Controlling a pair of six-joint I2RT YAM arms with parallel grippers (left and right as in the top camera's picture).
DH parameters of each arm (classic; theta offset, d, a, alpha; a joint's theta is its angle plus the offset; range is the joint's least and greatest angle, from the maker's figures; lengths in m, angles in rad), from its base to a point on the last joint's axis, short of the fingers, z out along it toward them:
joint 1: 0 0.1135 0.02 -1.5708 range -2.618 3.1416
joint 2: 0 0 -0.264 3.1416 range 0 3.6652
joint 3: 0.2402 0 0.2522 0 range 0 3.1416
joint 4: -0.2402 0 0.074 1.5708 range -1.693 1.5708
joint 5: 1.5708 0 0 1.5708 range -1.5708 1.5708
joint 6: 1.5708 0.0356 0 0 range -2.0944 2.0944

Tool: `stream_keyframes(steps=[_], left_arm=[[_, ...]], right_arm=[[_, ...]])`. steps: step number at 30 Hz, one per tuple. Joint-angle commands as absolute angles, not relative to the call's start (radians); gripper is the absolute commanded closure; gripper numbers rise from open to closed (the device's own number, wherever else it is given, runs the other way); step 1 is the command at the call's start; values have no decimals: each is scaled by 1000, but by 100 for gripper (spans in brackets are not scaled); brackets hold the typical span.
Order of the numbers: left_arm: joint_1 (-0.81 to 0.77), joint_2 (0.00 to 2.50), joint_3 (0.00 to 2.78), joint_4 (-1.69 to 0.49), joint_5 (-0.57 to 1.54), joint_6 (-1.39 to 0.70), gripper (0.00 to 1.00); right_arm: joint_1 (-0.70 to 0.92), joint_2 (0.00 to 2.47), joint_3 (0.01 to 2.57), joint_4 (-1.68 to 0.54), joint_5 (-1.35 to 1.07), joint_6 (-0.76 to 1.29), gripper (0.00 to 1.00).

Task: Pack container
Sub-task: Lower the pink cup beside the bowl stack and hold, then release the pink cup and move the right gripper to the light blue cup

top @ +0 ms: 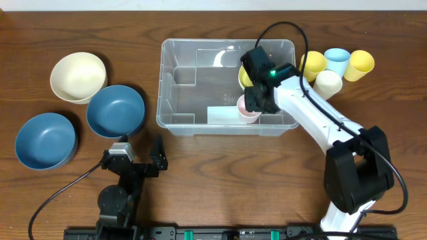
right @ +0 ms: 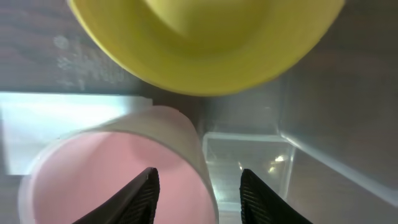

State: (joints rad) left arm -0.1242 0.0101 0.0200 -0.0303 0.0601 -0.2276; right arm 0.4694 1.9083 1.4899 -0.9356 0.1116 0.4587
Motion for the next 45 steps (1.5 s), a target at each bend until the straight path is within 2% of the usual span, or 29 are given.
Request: stream_keyframes(steps=[1,12,21,25,35,45], left_arm=[[-118,4,4,-67,57,-207,2],[-118,4,4,-67,57,-207,2],[-118,4,4,-67,57,-207,2],[-118,4,4,-67,57,-207,2],[-118,4,4,-67,57,-207,2],[-118,4,4,-67,57,-207,2]], right_arm=[[462,1909,1612,-981,125,439,55],[355,1909,1936,-1175,209,456,48],[107,1910,1943,-1127,188,478,44],[22,1914,1943,-1082,127,479,49],[-54,1993,1942,-1057,213,527,49],[-112,2105,1942,-1041,191,539,49]])
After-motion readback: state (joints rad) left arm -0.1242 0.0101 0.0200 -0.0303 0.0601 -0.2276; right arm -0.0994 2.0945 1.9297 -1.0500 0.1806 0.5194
